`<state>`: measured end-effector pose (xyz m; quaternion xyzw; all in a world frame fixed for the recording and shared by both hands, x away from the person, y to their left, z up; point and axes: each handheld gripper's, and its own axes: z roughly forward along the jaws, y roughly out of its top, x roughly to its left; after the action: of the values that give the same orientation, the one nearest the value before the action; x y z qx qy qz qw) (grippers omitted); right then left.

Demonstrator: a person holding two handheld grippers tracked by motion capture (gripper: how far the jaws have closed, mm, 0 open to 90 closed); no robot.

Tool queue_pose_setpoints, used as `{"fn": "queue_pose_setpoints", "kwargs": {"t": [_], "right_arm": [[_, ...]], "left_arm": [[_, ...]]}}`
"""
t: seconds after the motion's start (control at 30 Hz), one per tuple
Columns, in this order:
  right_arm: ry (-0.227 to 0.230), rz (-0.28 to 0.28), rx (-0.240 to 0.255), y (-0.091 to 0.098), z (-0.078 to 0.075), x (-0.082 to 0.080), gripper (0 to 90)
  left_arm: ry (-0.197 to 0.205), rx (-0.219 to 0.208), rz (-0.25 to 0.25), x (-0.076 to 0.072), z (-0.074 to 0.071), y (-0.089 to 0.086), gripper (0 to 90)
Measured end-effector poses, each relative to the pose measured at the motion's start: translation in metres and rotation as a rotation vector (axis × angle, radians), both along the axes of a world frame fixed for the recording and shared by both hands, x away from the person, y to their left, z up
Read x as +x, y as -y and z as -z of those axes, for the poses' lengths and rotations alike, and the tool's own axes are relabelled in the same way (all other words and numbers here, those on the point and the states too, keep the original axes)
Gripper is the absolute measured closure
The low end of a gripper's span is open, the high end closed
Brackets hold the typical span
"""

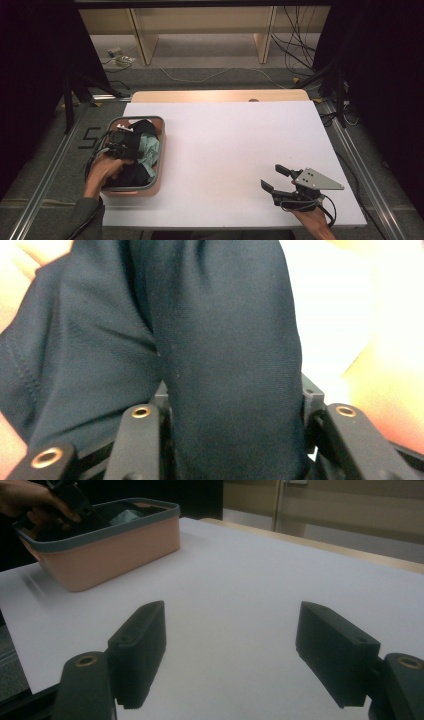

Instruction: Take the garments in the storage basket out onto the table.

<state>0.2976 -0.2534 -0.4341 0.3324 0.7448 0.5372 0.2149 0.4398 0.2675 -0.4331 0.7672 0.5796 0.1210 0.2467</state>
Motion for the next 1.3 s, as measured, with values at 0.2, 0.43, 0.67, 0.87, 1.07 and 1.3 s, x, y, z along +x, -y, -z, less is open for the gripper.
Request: {"fn": "queue_pose_setpoints", "kwargs": {"t": [0.2,0.43,0.67,0.87,1.07,1.3], "right_arm": [[0.003,0.004,0.004,0.000,0.000,0.000,28.8],[0.004,0.007,0.009,0.001,-0.001,0.000,28.8],[0.000,0.014,0.009,0.001,-0.001,0.000,28.8],[0.003,0.014,0.007,0.001,-0.001,0.000,28.8],[0.001,0.014,0.010,0.001,-0.001,-0.001,29.1],[0.002,0.015,0.008,0.002,-0.001,-0.001,29.2]], "left_arm": [[0.026,-0.137,-0.008,-0.003,-0.010,-0.009,55.3],[0.065,-0.239,-0.012,-0.005,-0.020,-0.017,55.4],[0.125,-0.336,-0.017,-0.010,-0.035,-0.026,55.1],[0.174,-0.426,-0.006,-0.016,-0.049,-0.033,55.1],[0.217,-0.465,0.007,-0.021,-0.062,-0.032,54.9],[0.252,-0.480,0.000,-0.023,-0.069,-0.031,55.0]]}}
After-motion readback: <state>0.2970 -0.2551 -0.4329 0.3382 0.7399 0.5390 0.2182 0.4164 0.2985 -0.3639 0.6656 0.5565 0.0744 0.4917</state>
